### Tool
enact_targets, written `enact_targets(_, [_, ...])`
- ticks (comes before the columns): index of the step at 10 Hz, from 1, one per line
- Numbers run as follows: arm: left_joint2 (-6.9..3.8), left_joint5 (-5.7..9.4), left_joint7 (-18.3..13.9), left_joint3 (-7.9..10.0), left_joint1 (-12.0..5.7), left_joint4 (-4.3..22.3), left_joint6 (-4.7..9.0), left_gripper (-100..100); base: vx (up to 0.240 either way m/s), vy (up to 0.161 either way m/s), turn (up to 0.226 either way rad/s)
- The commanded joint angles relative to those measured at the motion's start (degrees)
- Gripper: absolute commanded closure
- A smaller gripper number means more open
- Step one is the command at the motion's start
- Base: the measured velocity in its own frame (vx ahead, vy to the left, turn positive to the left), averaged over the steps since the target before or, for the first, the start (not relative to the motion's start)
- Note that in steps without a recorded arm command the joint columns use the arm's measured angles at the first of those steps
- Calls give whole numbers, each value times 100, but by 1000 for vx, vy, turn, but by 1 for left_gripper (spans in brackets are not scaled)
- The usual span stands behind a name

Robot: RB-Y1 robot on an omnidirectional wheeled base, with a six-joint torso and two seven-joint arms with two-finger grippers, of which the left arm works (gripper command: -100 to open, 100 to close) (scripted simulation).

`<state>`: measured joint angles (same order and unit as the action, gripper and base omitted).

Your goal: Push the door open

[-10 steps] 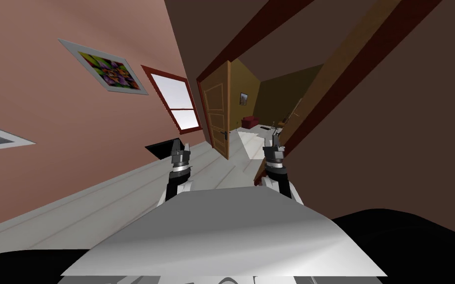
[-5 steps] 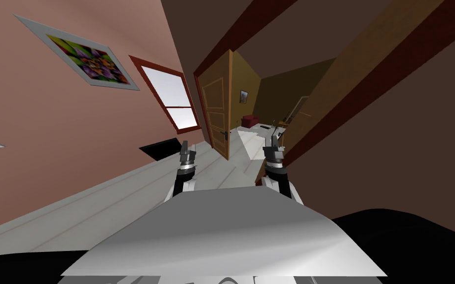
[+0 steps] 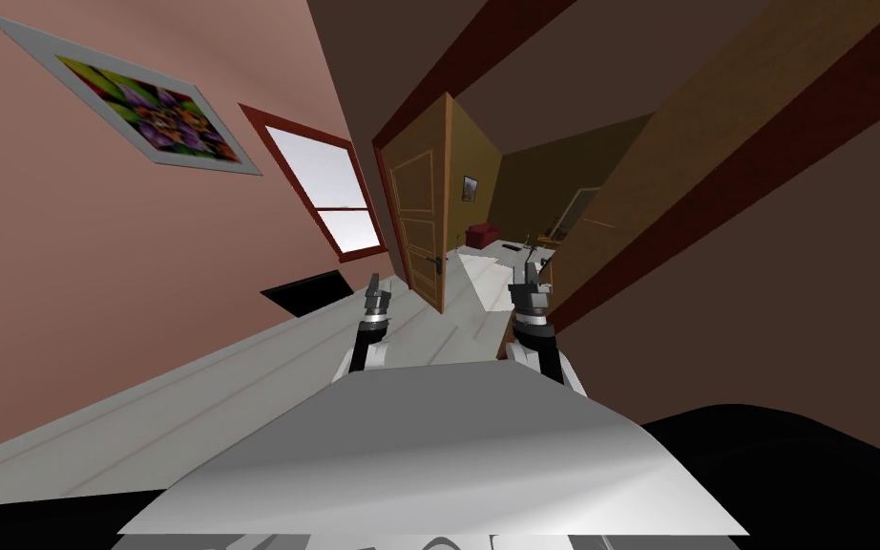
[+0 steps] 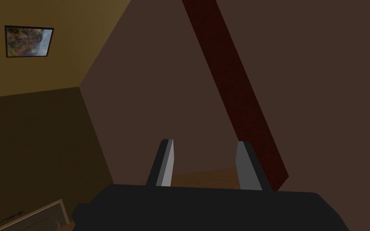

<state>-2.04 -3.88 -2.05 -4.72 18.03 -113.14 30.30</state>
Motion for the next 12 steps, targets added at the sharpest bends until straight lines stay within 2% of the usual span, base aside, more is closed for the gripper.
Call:
enact_targets(1, [-44,-17,-78,-90,-100,175,-23,-100,106,54,-32])
enact_targets(12, [-246,-135,-610,-668,-1203,1873,-120,-100,91,60,-37])
